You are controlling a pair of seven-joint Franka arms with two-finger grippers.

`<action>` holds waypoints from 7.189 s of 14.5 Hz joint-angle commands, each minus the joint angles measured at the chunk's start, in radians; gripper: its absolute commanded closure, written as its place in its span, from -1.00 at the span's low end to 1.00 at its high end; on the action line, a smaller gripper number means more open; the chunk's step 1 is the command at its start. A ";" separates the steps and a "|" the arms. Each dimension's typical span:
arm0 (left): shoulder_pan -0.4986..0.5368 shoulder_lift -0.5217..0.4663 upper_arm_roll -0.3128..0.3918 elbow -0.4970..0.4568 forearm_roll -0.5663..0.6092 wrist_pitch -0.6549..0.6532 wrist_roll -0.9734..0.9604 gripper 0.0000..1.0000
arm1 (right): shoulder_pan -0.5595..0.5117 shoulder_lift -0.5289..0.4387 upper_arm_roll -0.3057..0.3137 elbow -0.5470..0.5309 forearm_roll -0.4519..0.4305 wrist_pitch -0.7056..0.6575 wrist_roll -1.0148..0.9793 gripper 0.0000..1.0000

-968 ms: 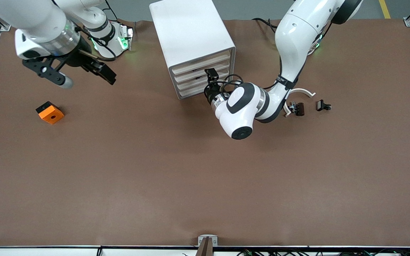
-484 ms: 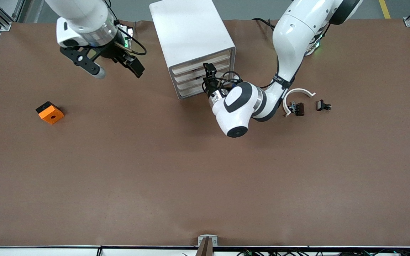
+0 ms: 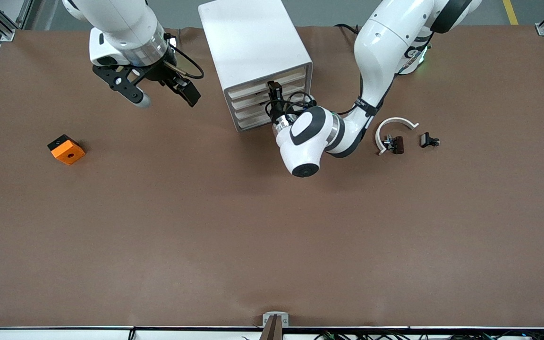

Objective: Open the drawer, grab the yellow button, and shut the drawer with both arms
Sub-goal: 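Pull the drawer open with the left gripper, then grasp the orange button in the drawer with the right gripper, then lift the button out with the right gripper toward the orange block, then push the drawer shut with the left gripper while the right gripper holds the button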

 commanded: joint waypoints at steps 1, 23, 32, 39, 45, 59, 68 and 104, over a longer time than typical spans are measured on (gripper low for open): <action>-0.006 0.005 0.014 0.004 -0.005 -0.005 -0.037 0.90 | 0.005 0.007 -0.006 0.021 0.014 -0.004 0.013 -1.00; 0.055 -0.007 0.238 0.131 -0.005 0.093 -0.004 -1.00 | 0.264 0.248 -0.008 0.111 0.003 0.209 0.489 -1.00; 0.060 -0.008 0.358 0.192 0.191 0.104 0.218 -1.00 | 0.282 0.348 -0.008 0.113 0.002 0.304 0.559 -1.00; 0.057 -0.011 0.516 0.194 0.194 0.148 0.701 -1.00 | 0.319 0.411 -0.008 0.110 -0.003 0.329 0.626 -1.00; 0.046 -0.096 0.582 0.189 0.293 0.151 0.907 -1.00 | 0.347 0.443 -0.008 0.100 -0.002 0.327 0.627 -0.83; 0.016 -0.197 0.560 0.185 0.588 0.272 1.386 -1.00 | 0.192 0.405 -0.008 0.228 0.018 0.073 0.439 0.53; -0.010 -0.200 0.387 0.139 0.593 0.314 1.604 -1.00 | -0.199 0.202 -0.015 0.098 -0.003 -0.081 -0.548 0.53; -0.170 -0.449 0.036 -0.401 0.593 0.596 1.412 -1.00 | -0.756 0.520 -0.015 -0.393 -0.192 0.962 -1.407 0.42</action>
